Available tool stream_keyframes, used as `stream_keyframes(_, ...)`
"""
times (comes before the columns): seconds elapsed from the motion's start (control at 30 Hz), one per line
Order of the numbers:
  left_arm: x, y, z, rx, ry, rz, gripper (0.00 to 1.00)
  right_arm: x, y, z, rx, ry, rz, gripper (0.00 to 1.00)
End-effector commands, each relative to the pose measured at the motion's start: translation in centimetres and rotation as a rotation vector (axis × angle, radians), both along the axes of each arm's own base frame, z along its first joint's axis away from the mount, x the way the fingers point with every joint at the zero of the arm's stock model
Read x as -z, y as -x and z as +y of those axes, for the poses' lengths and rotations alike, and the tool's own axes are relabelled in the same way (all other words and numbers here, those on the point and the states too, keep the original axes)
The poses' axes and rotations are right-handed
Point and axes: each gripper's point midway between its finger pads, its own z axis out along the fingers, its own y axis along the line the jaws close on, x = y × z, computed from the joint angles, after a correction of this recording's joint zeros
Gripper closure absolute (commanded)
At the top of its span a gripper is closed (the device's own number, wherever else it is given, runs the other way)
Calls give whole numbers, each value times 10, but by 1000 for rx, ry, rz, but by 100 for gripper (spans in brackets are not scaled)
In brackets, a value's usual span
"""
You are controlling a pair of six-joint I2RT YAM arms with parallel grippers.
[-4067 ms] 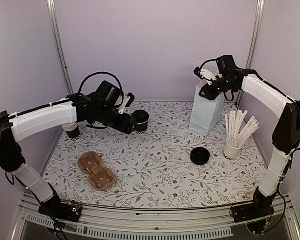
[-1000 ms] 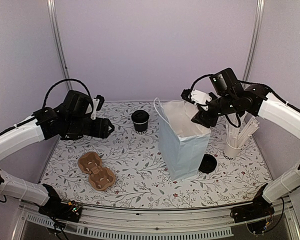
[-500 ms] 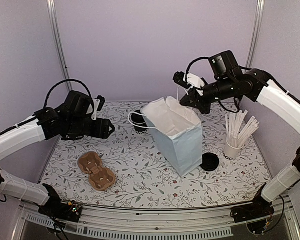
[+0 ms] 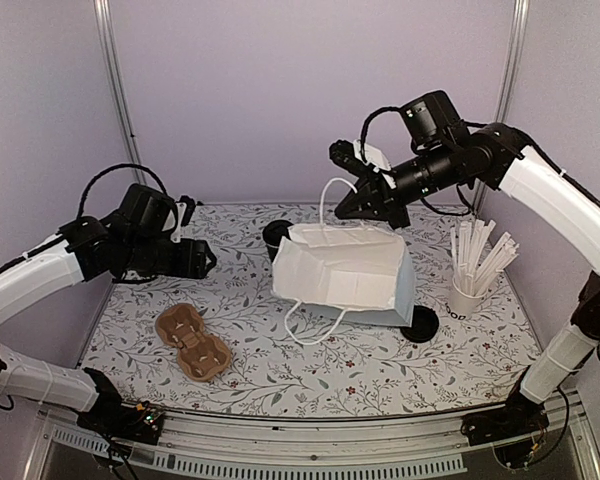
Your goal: Pack the takeout coffee
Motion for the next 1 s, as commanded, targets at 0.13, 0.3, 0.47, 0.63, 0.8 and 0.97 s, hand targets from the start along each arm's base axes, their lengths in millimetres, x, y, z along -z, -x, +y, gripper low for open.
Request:
stream_keyframes(0.13,55,28,23,-67,-71,243,31,-19,8,18,-120,-69,2,97)
stream_keyframes(0.3,75,42,29,-84,-86,318,33,-28,10,26,-165,-107,8,98)
stream_keyframes(0.47,92,54,32,-87,-100,388,35,-22,4,32,-171,-104,13,98)
stream_keyframes(0.63,114,65,35,-126,-107,477,37,-3,-29,34,-91,-83,16,92)
stream_keyframes(0.8,131,70,35,-202,-84,546,37,6,-50,32,-12,-76,13,73)
stream_keyframes(0.97,144,76,40,-263,-94,593,37,10,-54,26,41,-67,-6,66)
